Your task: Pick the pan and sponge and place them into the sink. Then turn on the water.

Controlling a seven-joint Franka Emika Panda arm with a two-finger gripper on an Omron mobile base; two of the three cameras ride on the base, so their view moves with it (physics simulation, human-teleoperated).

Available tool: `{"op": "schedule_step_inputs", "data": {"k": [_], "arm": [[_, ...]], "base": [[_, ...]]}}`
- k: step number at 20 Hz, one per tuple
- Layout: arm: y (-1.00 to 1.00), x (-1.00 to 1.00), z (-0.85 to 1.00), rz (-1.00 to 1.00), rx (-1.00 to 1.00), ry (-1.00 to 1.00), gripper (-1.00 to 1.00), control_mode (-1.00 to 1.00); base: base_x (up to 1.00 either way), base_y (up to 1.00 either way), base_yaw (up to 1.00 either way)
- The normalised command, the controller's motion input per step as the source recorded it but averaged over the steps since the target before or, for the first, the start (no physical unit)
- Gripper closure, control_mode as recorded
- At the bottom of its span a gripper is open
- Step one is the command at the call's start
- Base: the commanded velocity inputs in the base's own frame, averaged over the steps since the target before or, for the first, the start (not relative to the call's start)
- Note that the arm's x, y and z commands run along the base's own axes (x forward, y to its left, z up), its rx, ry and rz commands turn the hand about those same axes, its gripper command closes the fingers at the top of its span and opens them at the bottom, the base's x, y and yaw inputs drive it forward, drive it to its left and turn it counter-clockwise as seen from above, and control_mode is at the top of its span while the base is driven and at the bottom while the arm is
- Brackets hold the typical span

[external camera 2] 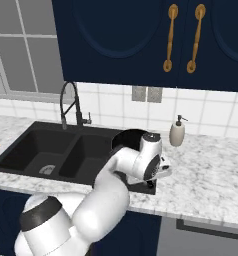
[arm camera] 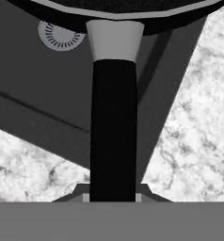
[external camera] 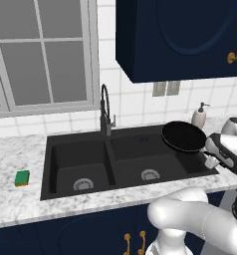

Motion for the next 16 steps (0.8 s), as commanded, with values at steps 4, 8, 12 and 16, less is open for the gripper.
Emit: {"op": "schedule_step_inputs", "data": {"k": [4,8,12,16], "arm": [[0.79,0.5,0.0,0.49,0.0,0.16,1.0,-1.0],[0.68,0.63,0.0,0.39,0.0,0.13,1.0,-1.0],[0.53,0.57,-0.06,0.05,0.0,0.03,1.0,-1.0],[0.31,0.58,-0.4,0.1,0.0,0.0,1.0,-1.0]], "base": [[0.0,0.0,0.0],[0.0,0.0,0.0],[0.0,0.0,0.0],[0.0,0.0,0.0]]}}
